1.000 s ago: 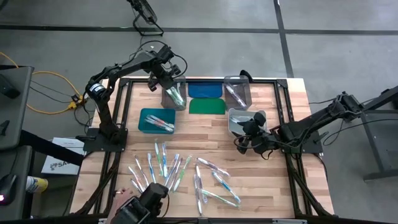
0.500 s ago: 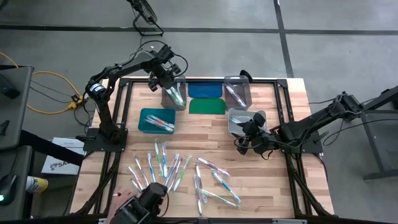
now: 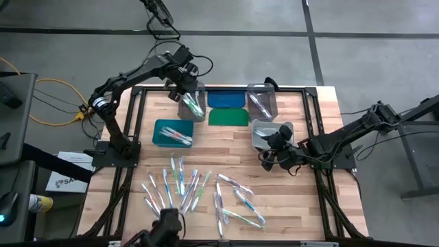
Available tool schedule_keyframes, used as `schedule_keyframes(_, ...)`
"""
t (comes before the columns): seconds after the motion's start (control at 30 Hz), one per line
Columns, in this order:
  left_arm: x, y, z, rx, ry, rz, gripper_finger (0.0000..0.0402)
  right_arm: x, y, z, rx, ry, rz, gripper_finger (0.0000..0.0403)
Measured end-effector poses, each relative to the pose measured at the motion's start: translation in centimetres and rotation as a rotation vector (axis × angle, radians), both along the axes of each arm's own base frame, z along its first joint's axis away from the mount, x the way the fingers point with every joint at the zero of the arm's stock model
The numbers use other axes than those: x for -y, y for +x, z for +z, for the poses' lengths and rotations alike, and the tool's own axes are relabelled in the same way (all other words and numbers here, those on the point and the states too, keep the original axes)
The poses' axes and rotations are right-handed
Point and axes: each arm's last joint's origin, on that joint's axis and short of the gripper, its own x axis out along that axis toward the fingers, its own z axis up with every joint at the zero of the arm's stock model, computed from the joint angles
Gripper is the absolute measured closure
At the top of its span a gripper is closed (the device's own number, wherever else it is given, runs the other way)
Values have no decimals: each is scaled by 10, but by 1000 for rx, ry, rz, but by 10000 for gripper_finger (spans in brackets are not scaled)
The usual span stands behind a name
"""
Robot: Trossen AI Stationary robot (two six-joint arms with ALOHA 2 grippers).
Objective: Pick & Place Toothbrushes
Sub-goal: Put the violet toothbrush into the right black bin
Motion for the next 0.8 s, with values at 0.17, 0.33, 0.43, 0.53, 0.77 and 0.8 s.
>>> schedule_keyframes(0.17, 29, 4, 18, 56, -75, 6, 261, -2, 0, -1, -6, 86, 39, 176)
schedule_keyframes(0.33, 63, 7, 27, 90, -71, -45, 261, -5, 1, -2, -24, 168, 96, 176)
schedule_keyframes(0.43, 84, 2, 25, 106, -77, -64, 261, -8, 0, -3, -41, 222, 143, 176)
schedule_keyframes(0.53, 104, -6, 21, 144, -68, -81, 261, -14, -1, -4, -59, 278, 198, 176)
schedule_keyframes(0.77, 150, -35, 6, 246, -71, -81, 261, -36, 0, -20, -163, 282, 309, 176)
schedule_keyframes(0.8, 156, -38, 5, 264, -68, -83, 261, -40, 1, -25, -184, 278, 316, 176)
